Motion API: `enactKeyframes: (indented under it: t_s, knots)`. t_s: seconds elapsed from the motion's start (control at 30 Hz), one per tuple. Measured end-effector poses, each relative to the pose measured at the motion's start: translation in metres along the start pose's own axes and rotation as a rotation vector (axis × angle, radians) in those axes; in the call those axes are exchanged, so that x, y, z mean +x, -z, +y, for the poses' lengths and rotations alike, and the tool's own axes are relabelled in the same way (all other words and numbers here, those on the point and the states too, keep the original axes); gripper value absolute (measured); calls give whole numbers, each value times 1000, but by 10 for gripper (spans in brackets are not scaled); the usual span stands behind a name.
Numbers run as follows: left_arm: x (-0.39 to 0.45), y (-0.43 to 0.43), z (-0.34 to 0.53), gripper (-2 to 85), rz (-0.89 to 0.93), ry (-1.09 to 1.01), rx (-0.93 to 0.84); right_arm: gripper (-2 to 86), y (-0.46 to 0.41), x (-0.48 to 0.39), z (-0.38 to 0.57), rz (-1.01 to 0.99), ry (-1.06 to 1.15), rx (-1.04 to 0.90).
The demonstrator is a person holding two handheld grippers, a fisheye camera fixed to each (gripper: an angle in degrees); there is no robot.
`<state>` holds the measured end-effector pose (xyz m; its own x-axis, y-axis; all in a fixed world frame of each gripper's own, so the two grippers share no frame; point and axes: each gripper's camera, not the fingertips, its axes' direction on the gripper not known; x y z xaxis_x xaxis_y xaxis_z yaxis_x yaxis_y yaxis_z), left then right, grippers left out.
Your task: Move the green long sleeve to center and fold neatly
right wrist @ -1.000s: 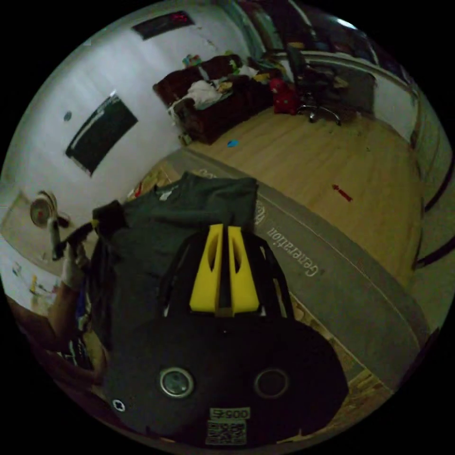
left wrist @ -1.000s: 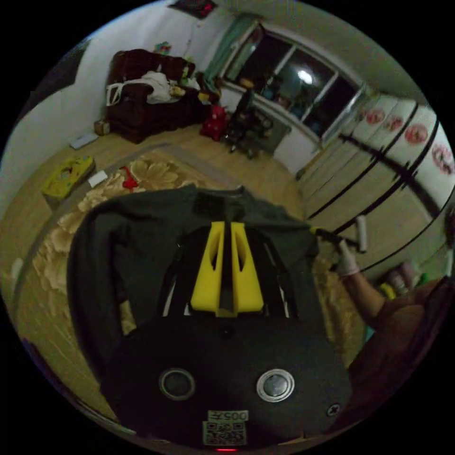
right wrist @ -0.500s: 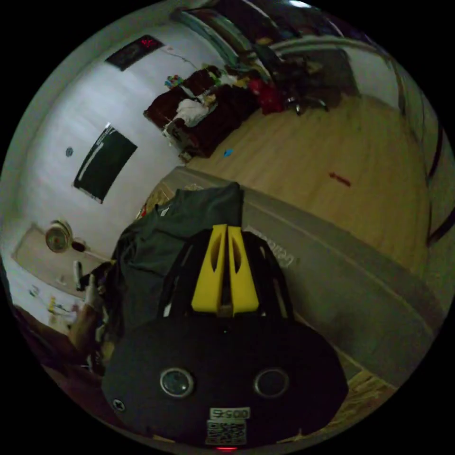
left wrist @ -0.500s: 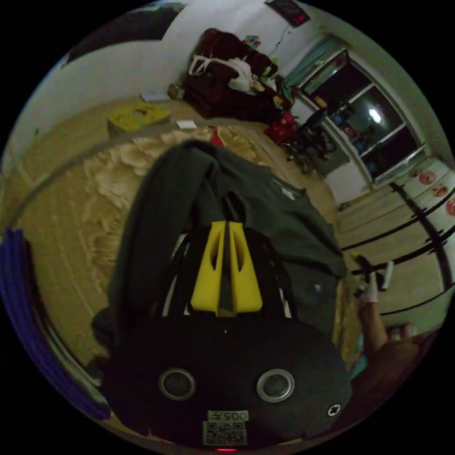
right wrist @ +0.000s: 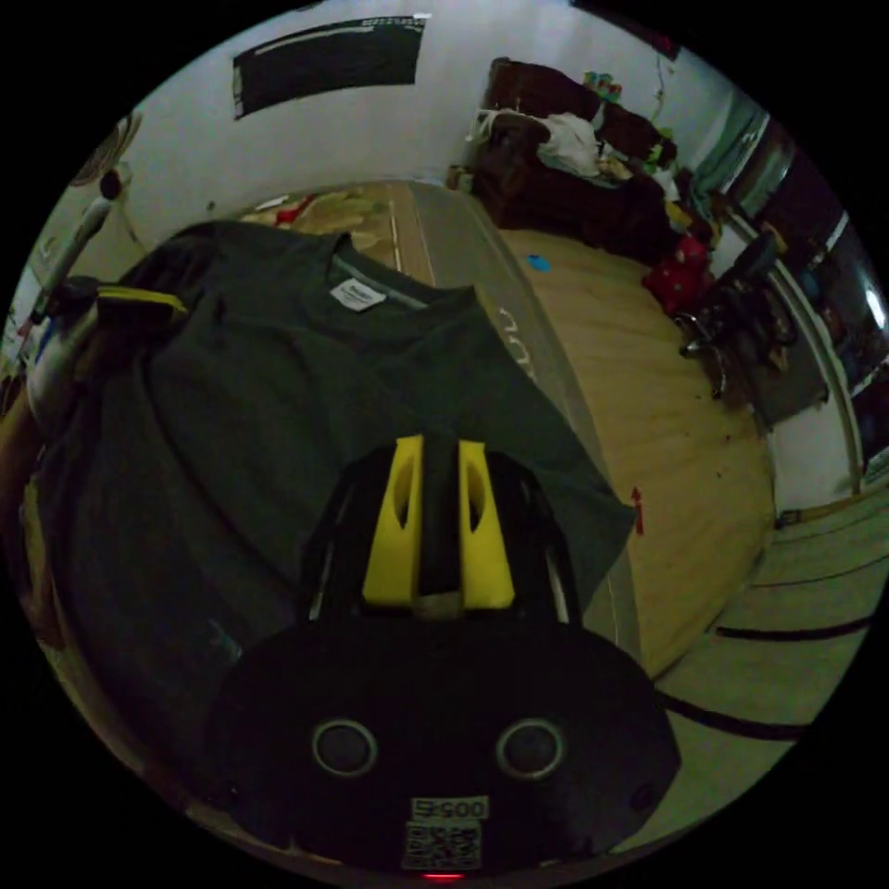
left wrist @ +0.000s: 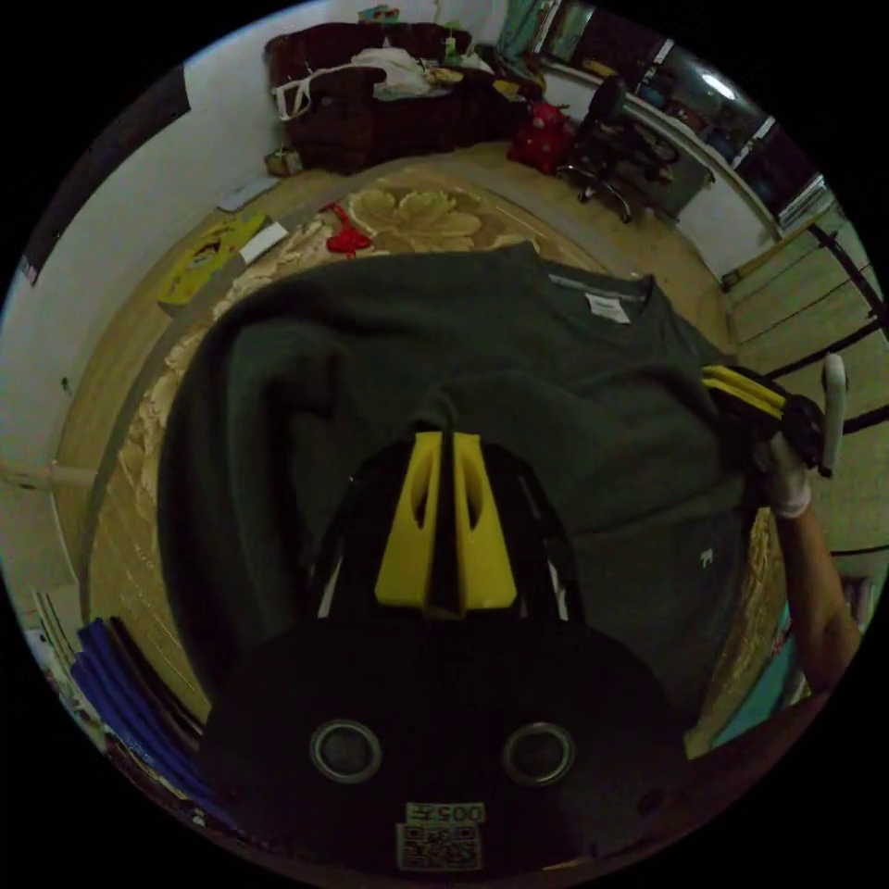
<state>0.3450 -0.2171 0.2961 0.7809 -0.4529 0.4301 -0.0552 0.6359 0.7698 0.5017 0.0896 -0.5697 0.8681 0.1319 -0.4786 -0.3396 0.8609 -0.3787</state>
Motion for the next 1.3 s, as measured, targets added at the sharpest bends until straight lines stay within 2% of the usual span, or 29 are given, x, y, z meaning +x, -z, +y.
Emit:
enactKeyframes:
  t_s: [0.1, 0.2, 0.3, 0.37, 0.43, 0.53, 0.63, 0.73, 0.83, 0.87, 0.9, 0.93, 1.0, 1.07, 1.17, 1.23, 1.3]
  knots:
    - [1, 28, 15, 23, -60, 30, 156, -11, 8, 1, 0, 37, -91, 91]
    - [1, 39, 18, 23, -75, 34, 232, -14, 14, 15, -1, -11, -234, 191]
    - [-3, 25, 11, 32, -77, 21, 158, -12, -1, 20, -4, -59, -322, 206]
    - [-9, 9, 11, 47, -47, 45, 63, -2, -35, 14, -11, -110, -335, 76]
    - [-16, 6, 20, 57, 5, 91, 56, 12, -52, 10, -11, -146, -353, 34]
    - [-20, 37, 53, 50, 35, 162, 227, 30, -38, 12, 0, -197, -422, 166]
    - [-2, 67, 86, 9, -1, 82, 334, 15, -19, 7, 16, -264, -430, 278]
    - [28, 61, 101, -2, -33, -99, 229, -5, -26, -27, 22, -335, -353, 204]
    - [46, 24, 109, -4, -179, -189, 9, -11, -61, -73, 25, -311, -257, 50]
    - [48, 18, 118, -4, -224, -189, 30, -13, -76, -89, 25, -237, -228, 9]
    - [49, 22, 128, -4, -253, -190, 84, -13, -75, -94, 27, -213, -225, 66]
    - [49, 23, 130, -4, -257, -187, 64, -13, -79, -100, 23, -206, -232, 46]
    - [39, 46, 138, -4, -183, -173, 34, -11, -78, -104, 14, -247, -252, 34]
    - [24, 79, 152, -3, -122, -167, 104, -10, -61, -113, 8, -324, -231, 143]
    - [-11, 136, 180, -4, -173, -203, 169, -10, -50, -135, -4, -389, -182, 175]
    - [-38, 161, 202, -5, -190, -213, 141, -9, -46, -154, -12, -465, -140, 196]
    - [-73, 185, 236, -5, -183, -234, 16, -8, -45, -179, -24, -544, -80, 194]
